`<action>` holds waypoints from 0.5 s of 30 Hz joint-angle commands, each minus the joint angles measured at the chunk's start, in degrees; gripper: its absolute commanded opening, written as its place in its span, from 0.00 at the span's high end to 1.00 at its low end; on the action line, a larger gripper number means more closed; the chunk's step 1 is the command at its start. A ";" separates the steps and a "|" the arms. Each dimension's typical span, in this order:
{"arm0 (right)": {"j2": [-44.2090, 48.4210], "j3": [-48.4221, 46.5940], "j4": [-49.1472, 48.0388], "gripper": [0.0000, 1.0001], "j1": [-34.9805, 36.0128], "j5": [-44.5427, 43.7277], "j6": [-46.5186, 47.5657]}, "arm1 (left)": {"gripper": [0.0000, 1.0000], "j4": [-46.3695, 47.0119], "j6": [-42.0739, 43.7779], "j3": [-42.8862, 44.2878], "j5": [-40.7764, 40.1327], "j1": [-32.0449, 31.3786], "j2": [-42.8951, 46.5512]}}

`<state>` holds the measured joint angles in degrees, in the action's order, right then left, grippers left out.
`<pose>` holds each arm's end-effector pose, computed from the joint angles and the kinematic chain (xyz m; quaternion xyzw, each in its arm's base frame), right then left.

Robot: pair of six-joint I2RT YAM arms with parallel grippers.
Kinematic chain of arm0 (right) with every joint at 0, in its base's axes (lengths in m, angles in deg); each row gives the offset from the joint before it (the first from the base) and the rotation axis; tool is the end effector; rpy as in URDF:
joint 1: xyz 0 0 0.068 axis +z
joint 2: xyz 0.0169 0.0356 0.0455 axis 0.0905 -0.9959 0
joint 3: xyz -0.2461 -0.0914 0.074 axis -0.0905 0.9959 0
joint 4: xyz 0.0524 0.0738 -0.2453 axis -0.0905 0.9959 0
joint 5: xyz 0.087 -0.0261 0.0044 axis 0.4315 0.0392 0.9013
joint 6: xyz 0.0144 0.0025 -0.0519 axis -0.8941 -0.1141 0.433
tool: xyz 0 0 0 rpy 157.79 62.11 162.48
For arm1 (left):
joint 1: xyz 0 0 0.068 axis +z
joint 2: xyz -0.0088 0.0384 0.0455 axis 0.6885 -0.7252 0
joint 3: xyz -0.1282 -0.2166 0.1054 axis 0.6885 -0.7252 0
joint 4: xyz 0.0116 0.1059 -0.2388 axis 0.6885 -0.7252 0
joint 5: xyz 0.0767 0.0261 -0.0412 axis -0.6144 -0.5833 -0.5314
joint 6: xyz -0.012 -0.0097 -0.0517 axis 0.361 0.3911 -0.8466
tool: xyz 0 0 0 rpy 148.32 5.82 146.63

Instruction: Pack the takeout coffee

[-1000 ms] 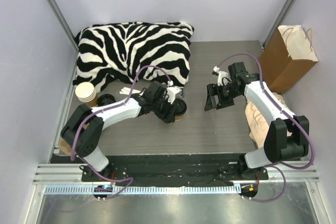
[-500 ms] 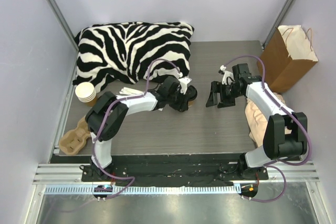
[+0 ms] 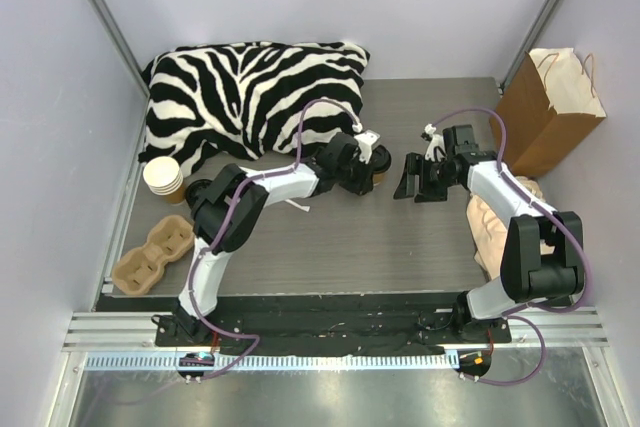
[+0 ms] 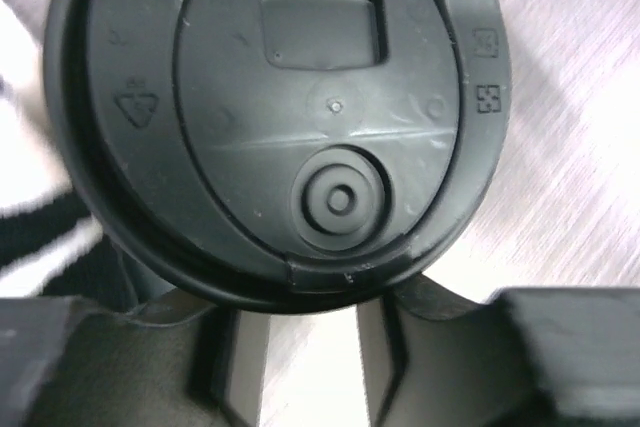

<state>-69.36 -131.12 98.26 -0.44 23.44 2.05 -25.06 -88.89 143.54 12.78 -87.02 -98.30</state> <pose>0.2913 0.0396 0.2185 -0.0228 0.9483 0.2381 0.2088 0.3380 -0.3300 0.1607 0.2744 0.8516 -0.2821 0.3463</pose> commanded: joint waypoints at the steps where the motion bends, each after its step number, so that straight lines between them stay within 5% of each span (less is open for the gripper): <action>1: 0.13 2.55 -8.79 0.29 -0.10 -2.11 -4.81 | 0.52 -1.27 -1.06 7.42 0.30 0.26 -1.49; 15: -0.57 7.93 -24.52 0.31 3.68 -4.58 -14.40 | 0.32 -18.67 -1.86 -9.78 11.20 0.96 24.16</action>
<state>-69.36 -123.38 81.86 1.44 20.25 -8.73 -38.00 -90.42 136.77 19.84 -86.82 -83.81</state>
